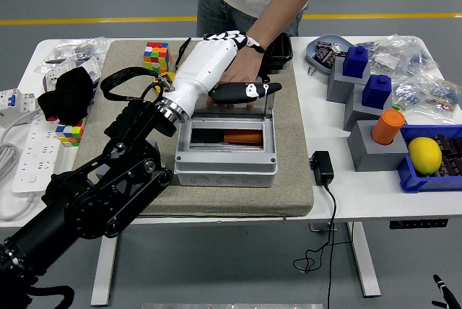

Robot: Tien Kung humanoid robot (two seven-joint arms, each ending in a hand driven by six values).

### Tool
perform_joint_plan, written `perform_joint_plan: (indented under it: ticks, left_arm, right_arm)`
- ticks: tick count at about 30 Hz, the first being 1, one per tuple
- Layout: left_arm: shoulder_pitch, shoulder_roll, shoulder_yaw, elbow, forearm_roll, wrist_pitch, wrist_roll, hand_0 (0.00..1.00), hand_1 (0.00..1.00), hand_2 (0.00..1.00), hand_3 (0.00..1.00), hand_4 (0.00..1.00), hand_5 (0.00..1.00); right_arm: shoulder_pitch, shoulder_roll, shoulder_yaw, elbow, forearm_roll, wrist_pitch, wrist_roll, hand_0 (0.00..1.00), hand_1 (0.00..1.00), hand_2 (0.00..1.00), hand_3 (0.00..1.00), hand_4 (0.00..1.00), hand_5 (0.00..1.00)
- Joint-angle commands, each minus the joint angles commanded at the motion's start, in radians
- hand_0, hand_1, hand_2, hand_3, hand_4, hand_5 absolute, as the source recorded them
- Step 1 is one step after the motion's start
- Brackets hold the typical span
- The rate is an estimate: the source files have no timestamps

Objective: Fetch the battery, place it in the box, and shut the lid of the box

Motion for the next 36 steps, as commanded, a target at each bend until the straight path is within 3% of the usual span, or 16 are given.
perform_joint_plan:
  ticks: [2, 5, 6, 11, 12, 13, 25, 32, 36]
  left_arm:
    - [0.001, 0.002, -0.009, -0.002, 0.026, -0.035, 0.039, 0.998, 0.998, 0.976, 0.946, 0.998, 0.998]
    - [0.003, 0.004, -0.016, -0.004, 0.054, -0.122, 0.114, 0.998, 0.998, 0.976, 0.946, 0.998, 0.998]
    - [0.005, 0.006, -0.014, -0.003, 0.037, -0.145, 0.119, 0.998, 0.968, 0.889, 0.88, 0.998, 0.998]
    - [0.013, 0.017, 0.0, -0.015, 0.029, -0.199, 0.131, 0.998, 0.968, 0.889, 0.88, 0.998, 0.998]
    - [0.013, 0.018, 0.001, -0.017, 0.032, -0.208, 0.134, 0.896, 0.839, 0.782, 0.771, 0.998, 0.998]
    - [0.015, 0.022, 0.003, -0.025, 0.04, -0.22, 0.139, 0.896, 0.839, 0.782, 0.771, 0.998, 0.998]
    - [0.031, 0.041, 0.038, -0.104, 0.082, -0.247, 0.162, 0.87, 0.799, 0.759, 0.745, 0.998, 0.998]
    - [0.042, 0.056, 0.08, -0.145, 0.073, -0.32, 0.201, 0.831, 0.77, 0.749, 0.74, 0.998, 0.998]
    - [0.052, 0.063, 0.098, -0.185, 0.072, -0.324, 0.21, 0.821, 0.77, 0.747, 0.739, 0.998, 0.998]
  right_arm:
    - [0.0, 0.0, 0.001, 0.0, 0.0, 0.0, 0.0, 0.871, 0.806, 0.766, 0.795, 0.998, 0.998]
    - [0.001, 0.0, 0.005, 0.0, -0.004, 0.0, 0.0, 0.871, 0.806, 0.766, 0.795, 0.998, 0.998]
    - [0.001, 0.0, 0.006, 0.0, -0.005, 0.001, 0.0, 0.871, 0.805, 0.767, 0.795, 0.998, 0.998]
    - [0.0, 0.0, 0.01, 0.0, -0.009, 0.002, 0.0, 0.871, 0.805, 0.767, 0.795, 0.998, 0.998]
    - [0.0, 0.0, 0.01, 0.0, -0.009, 0.002, 0.001, 0.872, 0.804, 0.767, 0.795, 0.998, 0.998]
    - [0.0, -0.001, 0.008, 0.0, -0.008, 0.003, 0.001, 0.872, 0.804, 0.767, 0.795, 0.998, 0.998]
    - [-0.006, -0.002, 0.006, 0.0, -0.01, 0.004, -0.001, 0.872, 0.803, 0.765, 0.795, 0.998, 0.998]
    - [-0.005, -0.004, 0.004, 0.0, -0.006, 0.004, 0.0, 0.872, 0.803, 0.766, 0.795, 0.998, 0.998]
    - [-0.008, -0.004, 0.006, 0.0, -0.009, 0.004, -0.001, 0.872, 0.802, 0.766, 0.795, 0.998, 0.998]
